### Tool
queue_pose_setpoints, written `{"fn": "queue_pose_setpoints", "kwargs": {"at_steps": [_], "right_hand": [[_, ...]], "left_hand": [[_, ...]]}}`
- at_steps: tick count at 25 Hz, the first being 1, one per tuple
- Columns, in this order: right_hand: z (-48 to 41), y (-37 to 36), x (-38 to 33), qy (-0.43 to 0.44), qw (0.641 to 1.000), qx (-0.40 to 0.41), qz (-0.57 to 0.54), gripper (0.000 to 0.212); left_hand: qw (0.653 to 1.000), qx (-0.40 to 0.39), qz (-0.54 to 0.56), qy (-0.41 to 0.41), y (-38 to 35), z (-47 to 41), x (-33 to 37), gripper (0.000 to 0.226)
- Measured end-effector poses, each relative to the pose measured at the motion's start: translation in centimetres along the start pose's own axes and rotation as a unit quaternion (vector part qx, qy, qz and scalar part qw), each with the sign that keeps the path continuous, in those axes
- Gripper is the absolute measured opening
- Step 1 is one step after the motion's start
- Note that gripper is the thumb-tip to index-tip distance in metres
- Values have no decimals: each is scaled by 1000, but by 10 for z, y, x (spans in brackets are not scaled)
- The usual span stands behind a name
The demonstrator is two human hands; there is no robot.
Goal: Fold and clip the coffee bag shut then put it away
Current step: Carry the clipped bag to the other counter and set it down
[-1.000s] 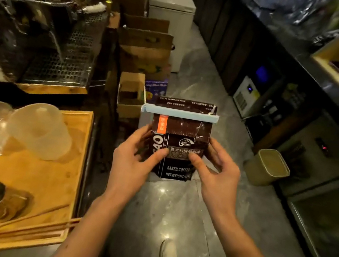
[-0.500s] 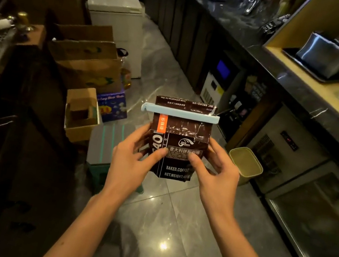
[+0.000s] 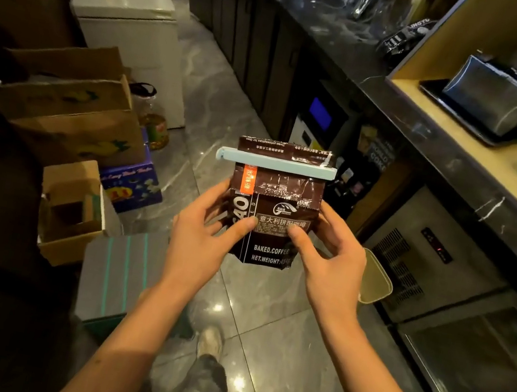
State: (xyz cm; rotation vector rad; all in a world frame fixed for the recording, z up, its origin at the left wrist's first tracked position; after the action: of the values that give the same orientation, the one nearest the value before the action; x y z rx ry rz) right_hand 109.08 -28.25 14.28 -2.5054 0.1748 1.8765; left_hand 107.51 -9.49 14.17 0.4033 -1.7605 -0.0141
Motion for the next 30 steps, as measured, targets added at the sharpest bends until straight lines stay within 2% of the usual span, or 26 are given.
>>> {"fn": "queue_pose_setpoints", "kwargs": {"at_steps": [9, 14, 18, 30], "right_hand": [[-188, -54, 35, -5, 998, 55, 32, 51], [-281, -66, 66, -8, 998, 53, 38, 50], [-371, -62, 103, -5, 997, 68, 18, 50], [-635, -25, 172, -23, 992, 122, -33, 50]], "left_hand": [[997, -59, 44, -9, -17, -217, -35, 54], [997, -69, 42, -5, -43, -315, -63, 55], [998, -63, 16, -22, -82, -404, -81, 60], [992, -96, -14, -82, -213, -666, -86, 57]]}}
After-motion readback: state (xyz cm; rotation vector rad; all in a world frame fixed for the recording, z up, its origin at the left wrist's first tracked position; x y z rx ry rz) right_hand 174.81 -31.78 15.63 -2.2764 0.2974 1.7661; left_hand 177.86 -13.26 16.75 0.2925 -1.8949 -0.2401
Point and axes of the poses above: each hand's wrist, its own z-axis away from the middle knuckle, its own y-axis out of the back of the hand, x = y × z, the point moved 3 cm from there along -z, towards the middle knuckle, and after that the axes turned 7 degrees about -z, right-handed, at the moved point
